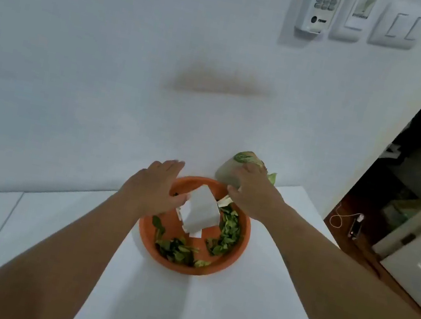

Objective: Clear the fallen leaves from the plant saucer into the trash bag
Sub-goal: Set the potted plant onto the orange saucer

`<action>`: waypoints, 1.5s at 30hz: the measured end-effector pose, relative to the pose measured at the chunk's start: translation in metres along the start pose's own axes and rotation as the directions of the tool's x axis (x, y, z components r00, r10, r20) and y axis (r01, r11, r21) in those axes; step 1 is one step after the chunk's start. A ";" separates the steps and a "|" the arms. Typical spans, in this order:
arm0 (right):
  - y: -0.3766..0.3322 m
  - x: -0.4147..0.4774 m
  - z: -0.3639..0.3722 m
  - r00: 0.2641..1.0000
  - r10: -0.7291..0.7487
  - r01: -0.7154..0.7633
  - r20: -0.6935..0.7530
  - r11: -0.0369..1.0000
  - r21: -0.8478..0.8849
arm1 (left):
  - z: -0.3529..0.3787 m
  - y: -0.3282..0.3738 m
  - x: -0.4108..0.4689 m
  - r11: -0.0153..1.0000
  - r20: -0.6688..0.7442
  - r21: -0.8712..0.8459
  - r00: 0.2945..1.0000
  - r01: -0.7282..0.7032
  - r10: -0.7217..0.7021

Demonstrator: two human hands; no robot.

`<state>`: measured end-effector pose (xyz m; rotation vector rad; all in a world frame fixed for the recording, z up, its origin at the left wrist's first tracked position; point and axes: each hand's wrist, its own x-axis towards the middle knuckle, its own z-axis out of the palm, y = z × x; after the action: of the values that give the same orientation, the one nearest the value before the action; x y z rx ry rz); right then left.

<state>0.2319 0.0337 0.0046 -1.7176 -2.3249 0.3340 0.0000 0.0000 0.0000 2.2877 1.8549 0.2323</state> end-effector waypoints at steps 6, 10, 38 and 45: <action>0.006 -0.007 0.036 0.984 0.150 -0.172 0.100 0.949 0.265 | 0.033 0.006 0.003 0.995 0.097 -0.090 0.994 0.052 -0.044; 0.010 -0.008 0.055 0.940 0.308 -0.340 0.146 0.813 0.472 | 0.042 0.008 0.006 0.983 0.139 -0.158 0.988 0.088 -0.066; 0.003 0.025 0.084 0.797 0.465 -0.320 0.385 -0.215 0.923 | 0.048 -0.010 0.026 0.822 0.259 -0.497 0.952 0.279 -0.166; -0.006 0.027 0.069 0.872 0.440 -0.285 0.215 0.100 0.953 | 0.062 -0.014 0.021 0.740 0.225 -0.594 0.948 0.316 -0.225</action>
<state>0.1970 0.0545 -0.0572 -1.3774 -0.8920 1.3996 0.0053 0.0208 -0.0633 1.5225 1.6760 0.5375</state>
